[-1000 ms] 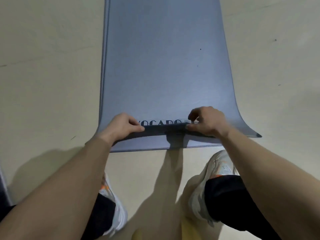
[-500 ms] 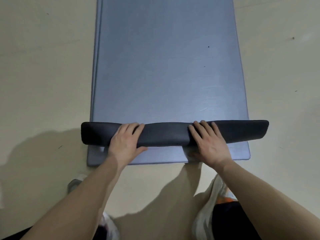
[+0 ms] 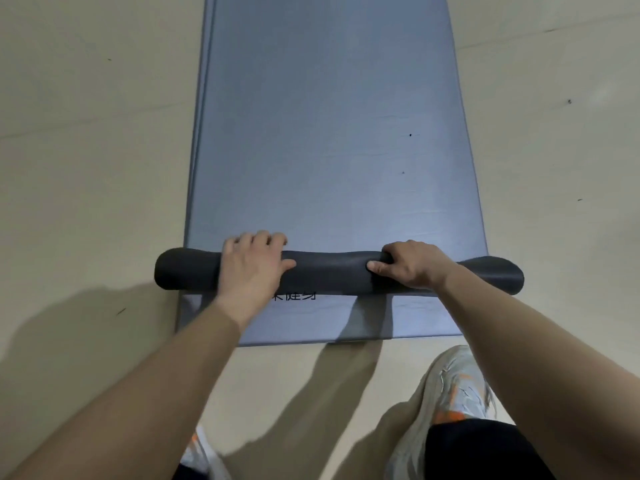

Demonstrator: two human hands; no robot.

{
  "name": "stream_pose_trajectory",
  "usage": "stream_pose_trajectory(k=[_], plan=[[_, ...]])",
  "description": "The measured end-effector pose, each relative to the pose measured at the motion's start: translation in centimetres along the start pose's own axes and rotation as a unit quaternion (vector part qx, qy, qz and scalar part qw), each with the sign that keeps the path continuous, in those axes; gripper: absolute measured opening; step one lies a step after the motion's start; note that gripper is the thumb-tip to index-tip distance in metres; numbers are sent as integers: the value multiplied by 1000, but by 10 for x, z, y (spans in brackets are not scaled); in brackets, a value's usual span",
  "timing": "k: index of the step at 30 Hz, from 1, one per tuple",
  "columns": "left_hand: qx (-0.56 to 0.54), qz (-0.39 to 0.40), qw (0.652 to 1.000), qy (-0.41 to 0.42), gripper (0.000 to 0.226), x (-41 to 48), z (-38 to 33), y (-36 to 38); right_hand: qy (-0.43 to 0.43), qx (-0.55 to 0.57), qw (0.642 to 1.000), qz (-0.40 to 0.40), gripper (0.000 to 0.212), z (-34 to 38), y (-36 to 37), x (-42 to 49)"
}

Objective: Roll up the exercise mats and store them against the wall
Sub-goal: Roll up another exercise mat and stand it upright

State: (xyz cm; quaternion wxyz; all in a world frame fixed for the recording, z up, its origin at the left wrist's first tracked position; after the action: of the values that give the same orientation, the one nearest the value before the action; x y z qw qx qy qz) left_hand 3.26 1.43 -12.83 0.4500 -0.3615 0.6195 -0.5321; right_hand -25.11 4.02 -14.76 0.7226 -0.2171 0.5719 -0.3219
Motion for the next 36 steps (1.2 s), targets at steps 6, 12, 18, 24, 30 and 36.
stream_pose_trajectory(k=[6, 12, 18, 24, 30, 36], plan=[[68, 73, 993, 64, 124, -17, -25, 47, -30, -141, 959, -242, 51, 3, -5, 4], [-31, 132, 984, 119, 108, 64, -10, 34, -49, -199, 947, -246, 123, 7, 56, -4], [51, 17, 995, 80, 95, 45, 13, 33, -48, -172, 958, -225, 89, 7, 8, 35], [-69, 232, 969, 48, 77, 37, 9, 1, -45, -59, 997, -18, 81, 16, -20, 0], [-178, 423, 888, 19, 59, 60, 16, -12, -26, -171, 960, -219, 106, 26, 39, -49], [-55, -6, 998, -28, 69, 6, -1, -9, -34, -112, 979, -169, 111, 16, 0, -5]])
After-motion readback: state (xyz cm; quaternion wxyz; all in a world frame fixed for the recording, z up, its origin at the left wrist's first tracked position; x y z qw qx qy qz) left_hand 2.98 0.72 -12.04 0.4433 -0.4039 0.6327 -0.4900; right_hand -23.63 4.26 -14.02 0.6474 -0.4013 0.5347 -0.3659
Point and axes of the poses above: each hand's wrist, its own x-axis towards the middle knuckle, its own y-axis out of the palm, z = x × y, the point moved 2 cm from there along x, towards the middle knuckle, and after that the axes turned 4 degrees about -y, right-handed, at the moved point
